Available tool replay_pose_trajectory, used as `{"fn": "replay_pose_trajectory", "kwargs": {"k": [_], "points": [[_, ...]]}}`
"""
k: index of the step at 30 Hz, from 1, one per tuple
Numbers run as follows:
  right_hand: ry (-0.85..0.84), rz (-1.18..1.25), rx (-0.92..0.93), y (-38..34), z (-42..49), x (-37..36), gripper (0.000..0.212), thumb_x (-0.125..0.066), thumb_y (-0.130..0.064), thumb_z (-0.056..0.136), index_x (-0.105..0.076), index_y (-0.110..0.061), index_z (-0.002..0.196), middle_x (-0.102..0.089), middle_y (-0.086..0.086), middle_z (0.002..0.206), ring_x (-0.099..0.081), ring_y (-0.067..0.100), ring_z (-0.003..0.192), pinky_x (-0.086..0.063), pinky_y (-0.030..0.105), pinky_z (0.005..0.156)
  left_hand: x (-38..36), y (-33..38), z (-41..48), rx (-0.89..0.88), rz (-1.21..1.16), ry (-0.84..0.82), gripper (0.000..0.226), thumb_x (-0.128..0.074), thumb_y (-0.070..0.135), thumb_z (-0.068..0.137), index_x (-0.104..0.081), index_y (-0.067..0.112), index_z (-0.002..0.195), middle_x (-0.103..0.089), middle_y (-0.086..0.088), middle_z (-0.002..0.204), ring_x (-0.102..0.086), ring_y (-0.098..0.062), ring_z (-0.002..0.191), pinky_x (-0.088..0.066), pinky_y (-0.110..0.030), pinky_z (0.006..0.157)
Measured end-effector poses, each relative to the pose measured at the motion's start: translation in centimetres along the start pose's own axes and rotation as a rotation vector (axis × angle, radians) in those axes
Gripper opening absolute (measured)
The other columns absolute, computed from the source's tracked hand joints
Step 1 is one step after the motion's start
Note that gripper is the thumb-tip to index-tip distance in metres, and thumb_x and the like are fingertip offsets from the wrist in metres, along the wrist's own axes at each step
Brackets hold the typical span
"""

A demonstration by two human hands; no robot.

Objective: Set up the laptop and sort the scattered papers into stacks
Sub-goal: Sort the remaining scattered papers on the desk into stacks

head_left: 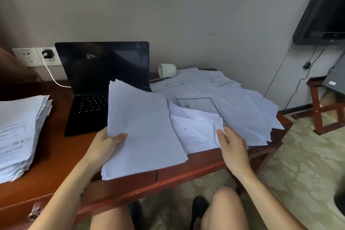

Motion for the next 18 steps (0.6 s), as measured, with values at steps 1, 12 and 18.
{"fn": "replay_pose_trajectory", "kwargs": {"k": [1,12,18], "points": [[0.021,0.057,-0.015,-0.3,-0.1,-0.3,0.050,-0.050,-0.019,0.106,-0.045,-0.044,0.063,-0.029,-0.013,0.053,-0.025,0.007,0.052,-0.021,0.020,0.051,-0.3,-0.2,0.0,0.033,-0.035,0.004,0.026,-0.063,0.012,0.103,-0.065,0.027,0.123,-0.079,0.003,0.110,-0.078,-0.021,0.095,-0.060,-0.044,0.085],[-0.150,0.124,0.103,-5.6,-1.1,-7.6,0.040,-0.059,-0.015,0.102,-0.047,-0.041,0.074,-0.048,-0.024,0.052,-0.044,0.001,0.049,-0.028,0.012,0.049,-1.4,-0.8,-0.9,0.063,-0.061,0.007,0.020,-0.063,0.022,0.104,-0.067,0.025,0.124,-0.080,0.006,0.109,-0.077,-0.021,0.098,-0.059,-0.045,0.091],[-0.447,0.135,0.047,-4.7,-2.3,-11.3,0.016,-0.081,-0.030,0.085,-0.077,-0.029,0.100,-0.069,-0.021,0.101,-0.066,0.000,0.098,-0.047,0.014,0.085,-1.5,-0.1,-1.2,0.011,-0.062,0.006,0.028,-0.060,0.042,0.103,-0.069,0.025,0.123,-0.079,0.008,0.110,-0.077,-0.016,0.100,-0.059,-0.037,0.090]]}}
Point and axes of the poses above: each hand's wrist, its own z-axis towards the middle knuckle, its own x-axis out of the back of the hand, y = z × x, the point moved 8 cm from there along z, towards the middle knuckle
